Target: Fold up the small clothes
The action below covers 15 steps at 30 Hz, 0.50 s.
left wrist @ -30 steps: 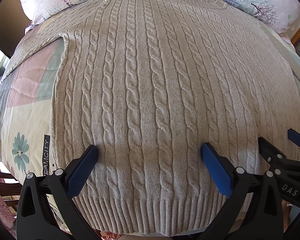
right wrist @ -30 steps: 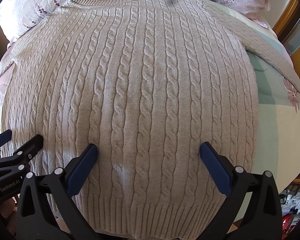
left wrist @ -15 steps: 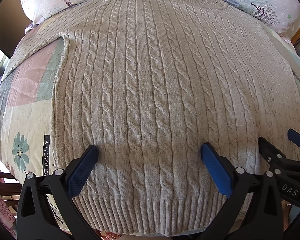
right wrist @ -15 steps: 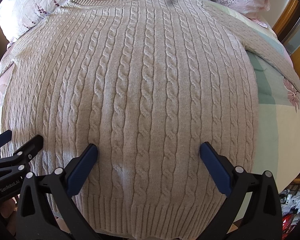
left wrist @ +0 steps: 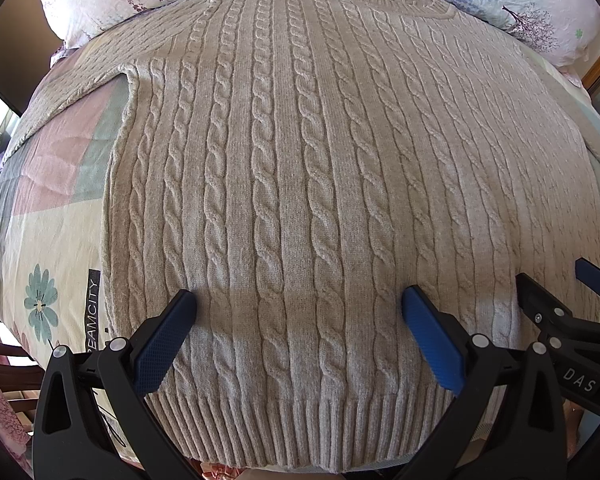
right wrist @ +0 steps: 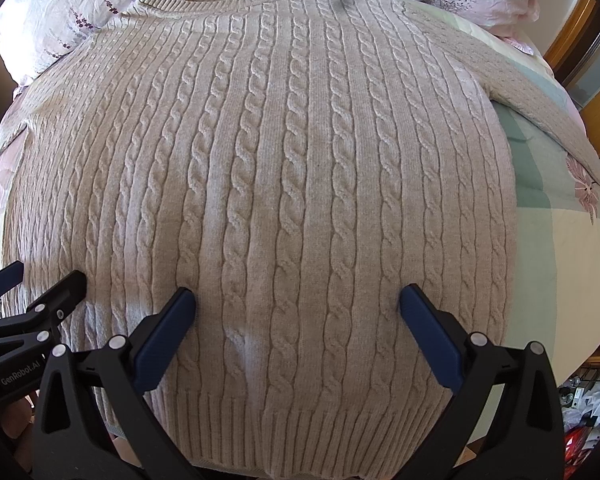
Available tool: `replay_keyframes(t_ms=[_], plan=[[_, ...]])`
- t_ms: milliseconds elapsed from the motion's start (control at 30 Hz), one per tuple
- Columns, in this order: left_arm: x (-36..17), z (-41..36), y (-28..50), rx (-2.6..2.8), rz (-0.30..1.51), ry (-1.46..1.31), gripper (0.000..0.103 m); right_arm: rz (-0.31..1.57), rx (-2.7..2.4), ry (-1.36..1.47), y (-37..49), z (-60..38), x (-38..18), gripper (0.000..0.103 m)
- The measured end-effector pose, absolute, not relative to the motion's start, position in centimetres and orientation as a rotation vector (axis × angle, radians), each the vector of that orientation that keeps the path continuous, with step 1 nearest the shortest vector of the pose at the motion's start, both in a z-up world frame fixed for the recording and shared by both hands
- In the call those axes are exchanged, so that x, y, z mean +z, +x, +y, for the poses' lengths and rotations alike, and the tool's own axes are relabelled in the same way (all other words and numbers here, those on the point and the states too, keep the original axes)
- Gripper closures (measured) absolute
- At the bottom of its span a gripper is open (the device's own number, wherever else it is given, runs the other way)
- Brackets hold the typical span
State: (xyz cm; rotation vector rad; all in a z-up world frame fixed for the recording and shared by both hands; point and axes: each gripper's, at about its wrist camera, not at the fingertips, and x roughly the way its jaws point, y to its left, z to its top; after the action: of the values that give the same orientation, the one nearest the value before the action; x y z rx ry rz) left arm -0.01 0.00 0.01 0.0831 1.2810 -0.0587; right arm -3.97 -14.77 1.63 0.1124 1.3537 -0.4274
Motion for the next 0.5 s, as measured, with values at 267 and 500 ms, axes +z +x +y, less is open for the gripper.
replay_keyframes(t_ms=[267,500], plan=[[0.0,0.0,0.0,-0.064,1.281,0.086,0.001,1.228,-0.396,0.065,-5.5,-14.6,2.0,0.002],[0.2,0.3,-0.2,-0.067,1.261,0.085,0.001,1.002,-0.365,0.258,-6.8,-23.5,7.7,0.008]])
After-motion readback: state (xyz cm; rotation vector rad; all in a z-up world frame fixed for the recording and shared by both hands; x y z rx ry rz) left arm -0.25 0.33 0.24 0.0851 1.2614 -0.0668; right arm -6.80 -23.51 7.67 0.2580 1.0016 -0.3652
